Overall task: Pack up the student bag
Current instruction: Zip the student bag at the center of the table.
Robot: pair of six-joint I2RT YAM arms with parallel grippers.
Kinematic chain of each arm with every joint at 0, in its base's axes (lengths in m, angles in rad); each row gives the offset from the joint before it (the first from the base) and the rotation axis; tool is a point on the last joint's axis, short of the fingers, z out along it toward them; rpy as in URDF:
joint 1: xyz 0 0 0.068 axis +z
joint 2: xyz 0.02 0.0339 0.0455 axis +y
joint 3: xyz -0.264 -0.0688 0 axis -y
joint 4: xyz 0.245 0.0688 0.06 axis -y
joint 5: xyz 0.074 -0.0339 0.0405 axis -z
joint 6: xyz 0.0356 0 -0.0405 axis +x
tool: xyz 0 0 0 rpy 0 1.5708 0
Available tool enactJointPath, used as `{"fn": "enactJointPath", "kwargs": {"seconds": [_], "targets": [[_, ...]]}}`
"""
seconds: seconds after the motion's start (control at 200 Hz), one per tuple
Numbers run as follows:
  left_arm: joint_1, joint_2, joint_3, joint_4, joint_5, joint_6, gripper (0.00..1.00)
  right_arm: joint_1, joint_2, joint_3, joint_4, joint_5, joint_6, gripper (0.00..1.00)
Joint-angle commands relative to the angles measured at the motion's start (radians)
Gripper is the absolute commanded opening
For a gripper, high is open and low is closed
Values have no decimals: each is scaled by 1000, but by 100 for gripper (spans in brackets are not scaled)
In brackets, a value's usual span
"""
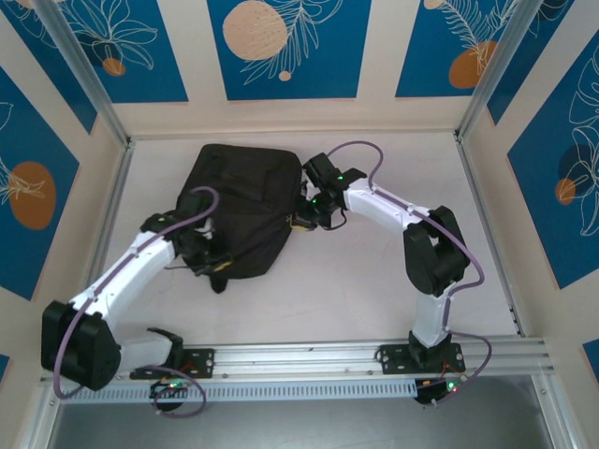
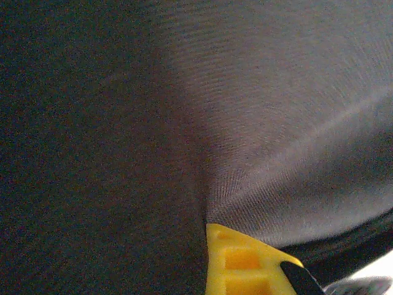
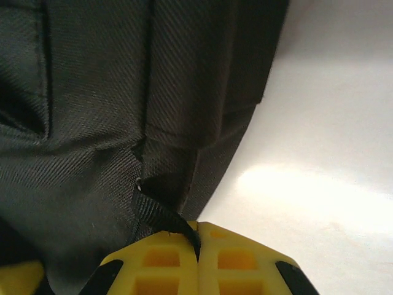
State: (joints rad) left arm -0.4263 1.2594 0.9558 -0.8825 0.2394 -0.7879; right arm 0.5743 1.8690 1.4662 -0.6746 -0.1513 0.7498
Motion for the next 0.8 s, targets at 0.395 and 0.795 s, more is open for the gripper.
{"fn": "enactJointPath", "kwargs": {"seconds": [0.395,0.795], "targets": [[-403,176,156,-50,148,217,0,-124,-267,-280,17,97,60,0],[-575,319,248,-54,221,253,0,-176,-611,-611,39,115,71,23]]}}
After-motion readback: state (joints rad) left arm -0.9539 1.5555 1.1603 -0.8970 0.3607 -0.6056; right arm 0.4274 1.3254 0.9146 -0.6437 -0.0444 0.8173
